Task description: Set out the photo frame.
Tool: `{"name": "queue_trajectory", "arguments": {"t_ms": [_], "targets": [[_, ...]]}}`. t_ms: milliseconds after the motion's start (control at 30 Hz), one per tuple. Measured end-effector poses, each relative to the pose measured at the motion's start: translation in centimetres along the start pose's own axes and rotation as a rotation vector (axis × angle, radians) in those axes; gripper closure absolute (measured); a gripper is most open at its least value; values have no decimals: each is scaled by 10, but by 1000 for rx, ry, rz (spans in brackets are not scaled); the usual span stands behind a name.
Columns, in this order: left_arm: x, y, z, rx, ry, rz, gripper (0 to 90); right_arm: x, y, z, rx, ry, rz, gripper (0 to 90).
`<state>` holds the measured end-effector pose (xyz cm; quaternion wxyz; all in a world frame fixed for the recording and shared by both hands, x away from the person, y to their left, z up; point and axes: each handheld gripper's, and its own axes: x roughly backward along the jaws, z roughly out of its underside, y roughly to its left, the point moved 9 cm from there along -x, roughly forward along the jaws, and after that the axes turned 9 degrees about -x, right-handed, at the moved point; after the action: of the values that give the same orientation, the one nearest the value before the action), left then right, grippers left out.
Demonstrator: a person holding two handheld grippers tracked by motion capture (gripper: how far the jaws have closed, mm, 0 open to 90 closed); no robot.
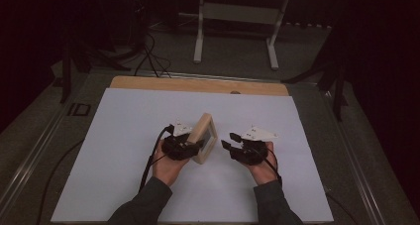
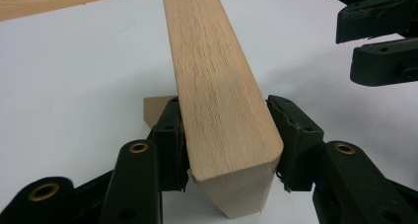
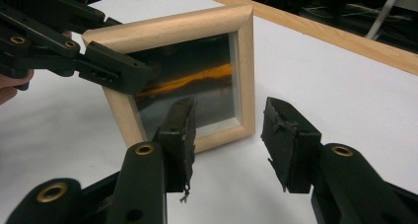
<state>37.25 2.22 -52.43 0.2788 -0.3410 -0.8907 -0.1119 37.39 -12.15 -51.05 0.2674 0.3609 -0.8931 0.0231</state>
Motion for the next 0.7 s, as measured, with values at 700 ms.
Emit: {"name": "queue_trajectory", "arguments": {"t_ms": [700], "targets": [[8, -10, 4, -97, -5, 35, 594, 2, 3, -12, -8, -43, 22, 612]]}}
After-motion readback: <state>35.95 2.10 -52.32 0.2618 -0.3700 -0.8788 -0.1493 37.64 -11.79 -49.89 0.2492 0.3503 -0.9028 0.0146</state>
